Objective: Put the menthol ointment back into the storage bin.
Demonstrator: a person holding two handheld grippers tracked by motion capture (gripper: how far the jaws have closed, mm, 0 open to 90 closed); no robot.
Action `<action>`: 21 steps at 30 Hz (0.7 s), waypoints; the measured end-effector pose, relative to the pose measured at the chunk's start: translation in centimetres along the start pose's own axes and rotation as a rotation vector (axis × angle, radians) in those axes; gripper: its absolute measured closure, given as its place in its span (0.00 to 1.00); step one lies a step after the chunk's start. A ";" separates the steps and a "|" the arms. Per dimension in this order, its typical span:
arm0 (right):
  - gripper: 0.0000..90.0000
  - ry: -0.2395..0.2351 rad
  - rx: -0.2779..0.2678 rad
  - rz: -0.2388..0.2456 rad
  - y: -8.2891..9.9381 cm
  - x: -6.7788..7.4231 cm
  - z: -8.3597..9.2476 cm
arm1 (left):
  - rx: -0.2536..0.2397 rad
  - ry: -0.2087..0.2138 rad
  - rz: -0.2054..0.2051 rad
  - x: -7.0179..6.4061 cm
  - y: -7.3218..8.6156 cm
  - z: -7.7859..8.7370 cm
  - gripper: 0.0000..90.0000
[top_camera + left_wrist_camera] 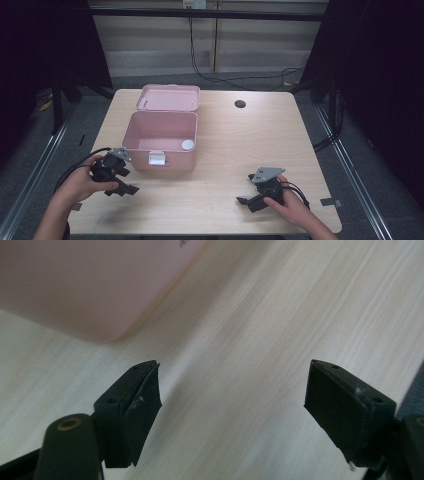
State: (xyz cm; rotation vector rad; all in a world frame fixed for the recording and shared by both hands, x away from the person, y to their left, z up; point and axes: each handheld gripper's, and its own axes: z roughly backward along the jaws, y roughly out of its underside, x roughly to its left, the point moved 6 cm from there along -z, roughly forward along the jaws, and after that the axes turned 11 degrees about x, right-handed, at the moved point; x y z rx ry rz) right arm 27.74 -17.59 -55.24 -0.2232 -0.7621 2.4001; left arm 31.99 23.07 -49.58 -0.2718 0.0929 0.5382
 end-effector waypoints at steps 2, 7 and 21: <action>0.10 0.000 0.000 0.000 0.0 0.0 0.0 | -0.008 -0.001 -0.008 -0.1 0.3 -1.5 0.24; 0.10 0.000 0.000 0.000 0.0 0.0 0.0 | -0.037 -0.022 -0.026 0.0 0.8 -3.1 0.24; 0.10 0.000 0.000 0.000 0.0 0.0 0.0 | -0.190 -0.096 -0.090 0.2 1.0 -4.5 0.15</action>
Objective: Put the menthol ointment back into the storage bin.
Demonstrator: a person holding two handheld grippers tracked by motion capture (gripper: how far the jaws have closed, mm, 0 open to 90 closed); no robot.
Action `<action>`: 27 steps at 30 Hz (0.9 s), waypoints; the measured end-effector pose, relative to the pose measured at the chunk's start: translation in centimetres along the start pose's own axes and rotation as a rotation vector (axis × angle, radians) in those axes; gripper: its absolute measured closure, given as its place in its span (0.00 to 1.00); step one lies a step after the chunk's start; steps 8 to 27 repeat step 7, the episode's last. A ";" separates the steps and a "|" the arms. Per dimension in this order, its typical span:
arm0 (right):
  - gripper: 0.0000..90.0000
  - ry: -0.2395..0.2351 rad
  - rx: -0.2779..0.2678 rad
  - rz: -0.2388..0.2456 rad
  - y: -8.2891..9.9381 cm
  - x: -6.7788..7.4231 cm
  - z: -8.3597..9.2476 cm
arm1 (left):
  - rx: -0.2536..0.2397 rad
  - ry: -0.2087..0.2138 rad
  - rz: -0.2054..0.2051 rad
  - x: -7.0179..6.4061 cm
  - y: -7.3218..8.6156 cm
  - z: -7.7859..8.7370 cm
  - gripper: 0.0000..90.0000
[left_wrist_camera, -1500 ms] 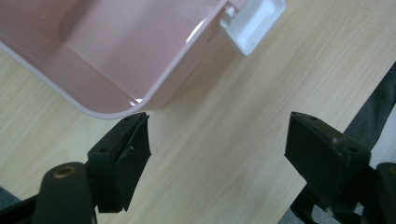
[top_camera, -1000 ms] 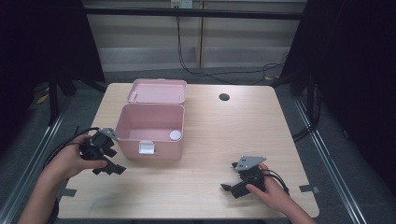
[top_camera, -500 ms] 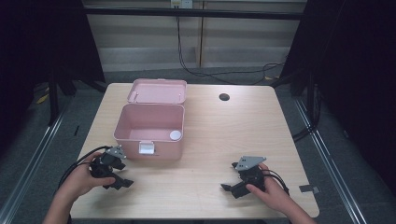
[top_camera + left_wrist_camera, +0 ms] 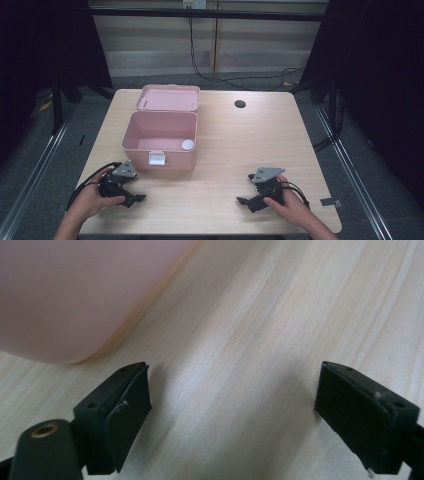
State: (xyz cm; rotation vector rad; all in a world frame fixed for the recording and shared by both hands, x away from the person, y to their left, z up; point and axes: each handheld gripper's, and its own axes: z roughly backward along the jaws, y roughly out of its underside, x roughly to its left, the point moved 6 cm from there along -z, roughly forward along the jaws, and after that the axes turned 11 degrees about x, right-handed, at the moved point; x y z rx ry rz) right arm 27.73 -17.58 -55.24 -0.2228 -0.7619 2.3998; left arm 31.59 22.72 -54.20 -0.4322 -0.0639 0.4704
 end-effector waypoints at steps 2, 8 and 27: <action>0.10 0.000 0.000 0.000 0.0 0.0 0.0 | -0.027 0.001 0.000 0.0 0.1 -0.1 0.14; 0.10 0.000 0.000 0.000 0.0 0.0 0.0 | -0.018 0.000 0.001 0.0 0.1 0.0 0.14; 0.10 0.000 0.000 0.000 0.0 0.0 0.0 | -0.018 0.000 0.001 0.0 0.1 0.0 0.14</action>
